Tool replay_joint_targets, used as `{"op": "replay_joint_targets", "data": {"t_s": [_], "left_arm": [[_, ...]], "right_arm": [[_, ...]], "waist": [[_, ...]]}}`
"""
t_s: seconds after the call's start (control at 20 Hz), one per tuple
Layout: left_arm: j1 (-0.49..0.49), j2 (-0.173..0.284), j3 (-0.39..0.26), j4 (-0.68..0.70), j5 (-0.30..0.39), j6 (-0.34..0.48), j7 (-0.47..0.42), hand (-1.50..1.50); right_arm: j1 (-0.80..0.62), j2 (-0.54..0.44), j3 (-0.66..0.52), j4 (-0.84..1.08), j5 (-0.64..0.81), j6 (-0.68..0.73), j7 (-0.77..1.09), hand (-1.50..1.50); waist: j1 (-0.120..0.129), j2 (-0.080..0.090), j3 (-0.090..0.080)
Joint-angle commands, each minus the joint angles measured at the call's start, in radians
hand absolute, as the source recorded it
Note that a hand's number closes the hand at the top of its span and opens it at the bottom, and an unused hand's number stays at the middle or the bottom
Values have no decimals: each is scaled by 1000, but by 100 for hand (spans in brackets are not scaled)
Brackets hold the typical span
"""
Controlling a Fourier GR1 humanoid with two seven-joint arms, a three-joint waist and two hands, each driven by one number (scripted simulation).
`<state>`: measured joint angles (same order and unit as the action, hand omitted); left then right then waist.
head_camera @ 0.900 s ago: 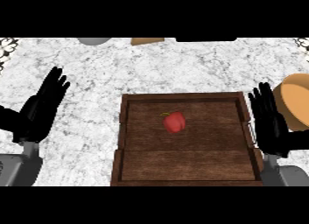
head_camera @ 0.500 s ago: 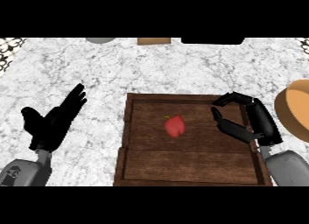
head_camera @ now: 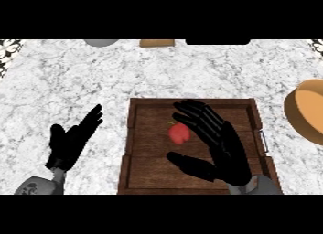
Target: Pick the bell pepper from the tray and place it in the pot
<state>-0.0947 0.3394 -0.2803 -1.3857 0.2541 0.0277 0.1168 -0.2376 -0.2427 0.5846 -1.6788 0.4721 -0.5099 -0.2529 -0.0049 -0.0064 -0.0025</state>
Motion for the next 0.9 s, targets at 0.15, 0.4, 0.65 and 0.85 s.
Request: {"op": "replay_joint_targets", "data": {"t_s": [0.15,0.4,0.65,0.85], "left_arm": [[6,-36,-16,21,-38,31,-4,0],[25,-32,-12,-22,-32,5,-3,0],[-46,-40,27,102,-23,-48,-38,0],[-40,-79,1,15,-65,34,8,0]], "right_arm": [[-48,9,92,-142,264,211,517,-150],[-78,122,127,-250,300,392,825,-150],[-166,218,36,-95,225,482,920,-150],[-166,173,14,47,153,593,895,-150]], "waist": [[-14,-4,-2],[2,1,1],[3,10,1],[14,12,2]]}}
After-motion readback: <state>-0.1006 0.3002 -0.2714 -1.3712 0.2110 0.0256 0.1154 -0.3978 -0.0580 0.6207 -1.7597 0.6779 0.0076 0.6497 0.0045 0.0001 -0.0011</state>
